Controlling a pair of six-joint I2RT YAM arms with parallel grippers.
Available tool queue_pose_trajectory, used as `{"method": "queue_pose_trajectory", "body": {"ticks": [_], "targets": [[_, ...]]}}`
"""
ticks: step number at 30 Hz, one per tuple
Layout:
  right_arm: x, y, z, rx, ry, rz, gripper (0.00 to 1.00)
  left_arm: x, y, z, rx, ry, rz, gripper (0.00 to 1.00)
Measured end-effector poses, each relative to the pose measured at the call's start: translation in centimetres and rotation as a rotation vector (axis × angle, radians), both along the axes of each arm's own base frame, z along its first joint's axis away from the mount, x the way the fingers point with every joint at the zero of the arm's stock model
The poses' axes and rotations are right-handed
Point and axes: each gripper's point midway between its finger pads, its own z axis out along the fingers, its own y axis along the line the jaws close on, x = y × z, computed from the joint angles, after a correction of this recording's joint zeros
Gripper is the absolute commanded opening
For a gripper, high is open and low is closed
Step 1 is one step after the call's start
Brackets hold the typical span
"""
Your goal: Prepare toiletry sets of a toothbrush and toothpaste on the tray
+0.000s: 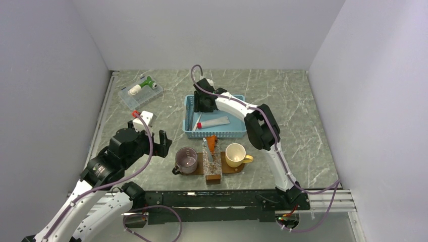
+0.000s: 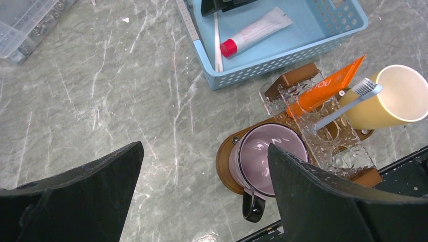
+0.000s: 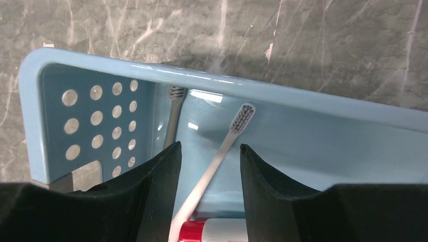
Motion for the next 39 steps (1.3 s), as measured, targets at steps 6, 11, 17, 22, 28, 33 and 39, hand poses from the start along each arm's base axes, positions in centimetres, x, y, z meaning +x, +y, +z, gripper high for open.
{"method": "queue_pose_trajectory", "body": {"ticks": [6,11,17,22,28,33,39], "targets": [[0.1,0.2,-0.6,-0.051,0.003,-0.01,0.49,-0.1,-0.1,0.1,-0.007,-0.002,-0.009,0.99],[-0.2,0.3,-1.0,-0.099,0.007,-0.015,0.5,-0.3,-0.2,0.2,-0.013,-0.005,-0.015,0.99],[-0.3,0.6,-1.2,-0.142,0.001,-0.02,0.45,-0.5,-0.1,0.4,-0.019,-0.011,-0.019,1.0],[-0.2,0.8,-1.7,-0.168,-0.005,-0.022,0.4,-0.7,-0.3,0.6,-0.03,-0.017,-0.032,0.99],[-0.1,0.6,-1.8,-0.201,-0.008,-0.023,0.33,-0.9,-0.4,0.7,-0.037,-0.017,-0.044,1.0],[-0.2,0.3,-1.9,-0.238,-0.021,-0.022,0.15,-1.0,-0.5,0.8,-0.043,-0.019,-0.052,0.99],[-0.2,0.2,-2.0,-0.242,-0.023,-0.023,0.0,-1.1,-0.7,0.8,-0.049,-0.02,-0.062,0.99]]}}
